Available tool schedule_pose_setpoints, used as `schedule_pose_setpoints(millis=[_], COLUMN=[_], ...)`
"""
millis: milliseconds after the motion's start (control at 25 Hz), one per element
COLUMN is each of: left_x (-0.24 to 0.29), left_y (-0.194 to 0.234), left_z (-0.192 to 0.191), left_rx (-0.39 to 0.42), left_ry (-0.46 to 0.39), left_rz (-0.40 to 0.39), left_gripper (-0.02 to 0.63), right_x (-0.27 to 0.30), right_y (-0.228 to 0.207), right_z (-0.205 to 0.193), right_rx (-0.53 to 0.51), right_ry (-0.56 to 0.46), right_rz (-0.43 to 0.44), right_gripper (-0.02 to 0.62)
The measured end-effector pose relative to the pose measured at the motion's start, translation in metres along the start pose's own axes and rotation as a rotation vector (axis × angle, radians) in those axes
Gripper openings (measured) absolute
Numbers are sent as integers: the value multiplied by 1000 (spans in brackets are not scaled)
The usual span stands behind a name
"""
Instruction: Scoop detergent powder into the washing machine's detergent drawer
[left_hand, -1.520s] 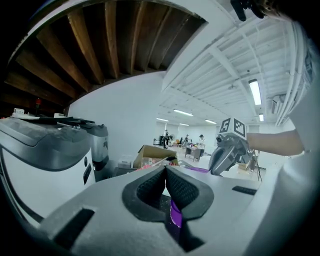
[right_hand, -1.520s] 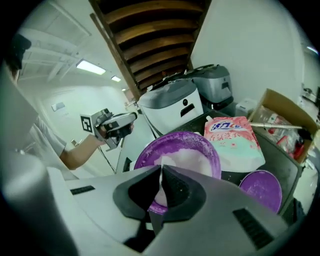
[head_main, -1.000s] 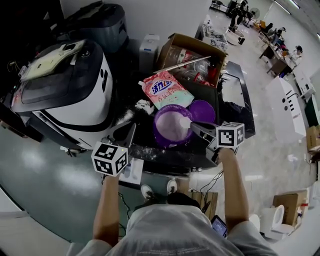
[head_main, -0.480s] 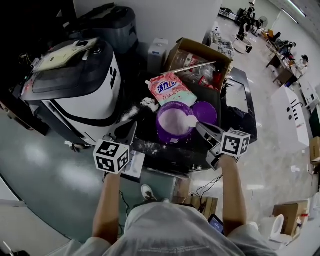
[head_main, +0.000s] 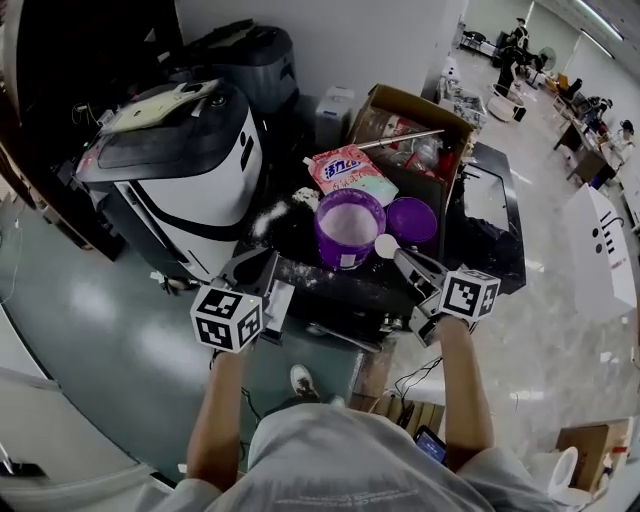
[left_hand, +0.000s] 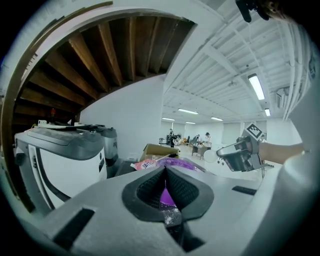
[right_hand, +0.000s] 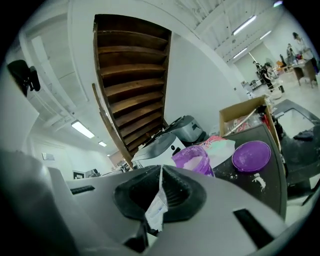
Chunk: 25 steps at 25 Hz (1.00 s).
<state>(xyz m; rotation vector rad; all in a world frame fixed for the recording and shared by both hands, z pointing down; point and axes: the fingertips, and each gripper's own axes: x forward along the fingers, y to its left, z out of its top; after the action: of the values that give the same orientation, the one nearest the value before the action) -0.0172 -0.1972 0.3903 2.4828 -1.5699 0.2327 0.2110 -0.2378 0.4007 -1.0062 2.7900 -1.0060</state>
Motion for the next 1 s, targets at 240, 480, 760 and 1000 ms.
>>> schedule_pose_setpoints(millis=[240, 480, 760, 1000], left_x=[-34, -58, -81, -92], left_y=[-26, -46, -54, -38], left_z=[-10, -20, -30, -41], left_rx=[-5, 2, -3, -20], left_ry=[13, 25, 38, 46], left_rz=[30, 48, 69, 87], left_gripper=[9, 9, 9, 9], right_x=[-30, -58, -76, -76], right_y=[10, 20, 27, 42], right_z=[-21, -37, -45, -59], right_rx=[43, 62, 73, 62], right_ry=[-32, -55, -74, -45], right_rz=[12, 16, 21, 21], right_gripper=[14, 12, 14, 14])
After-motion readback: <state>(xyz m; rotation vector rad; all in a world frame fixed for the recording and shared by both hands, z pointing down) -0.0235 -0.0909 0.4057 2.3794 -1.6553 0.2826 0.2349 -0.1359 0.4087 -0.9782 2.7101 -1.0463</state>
